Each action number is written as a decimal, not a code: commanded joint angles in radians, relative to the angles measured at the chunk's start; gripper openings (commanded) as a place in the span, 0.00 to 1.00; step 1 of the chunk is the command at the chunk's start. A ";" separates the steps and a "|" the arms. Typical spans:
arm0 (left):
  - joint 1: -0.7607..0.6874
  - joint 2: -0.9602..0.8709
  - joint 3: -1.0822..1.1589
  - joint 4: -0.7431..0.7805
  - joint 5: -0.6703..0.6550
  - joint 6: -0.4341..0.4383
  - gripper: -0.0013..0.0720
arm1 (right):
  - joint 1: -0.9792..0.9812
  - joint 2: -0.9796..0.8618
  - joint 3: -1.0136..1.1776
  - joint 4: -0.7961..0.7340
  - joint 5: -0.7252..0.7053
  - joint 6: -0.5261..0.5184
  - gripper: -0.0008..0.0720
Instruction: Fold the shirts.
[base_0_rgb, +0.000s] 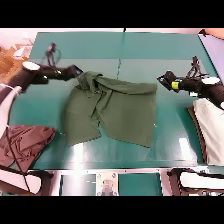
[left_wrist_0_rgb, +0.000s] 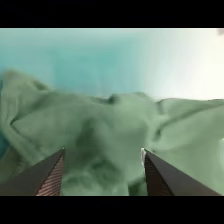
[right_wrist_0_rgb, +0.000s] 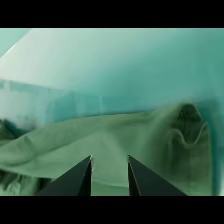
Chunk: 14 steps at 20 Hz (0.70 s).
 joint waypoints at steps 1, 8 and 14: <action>0.176 -0.028 0.168 0.064 -0.364 -0.066 0.78 | -0.130 -0.013 0.053 -0.069 0.322 -0.008 0.38; 0.346 -0.028 0.124 0.333 -0.593 -0.179 0.78 | -0.224 0.194 -0.343 -0.449 0.578 0.277 0.52; 0.346 -0.028 0.052 0.337 -0.589 -0.179 0.78 | -0.122 0.254 -0.673 -0.357 0.421 0.288 0.57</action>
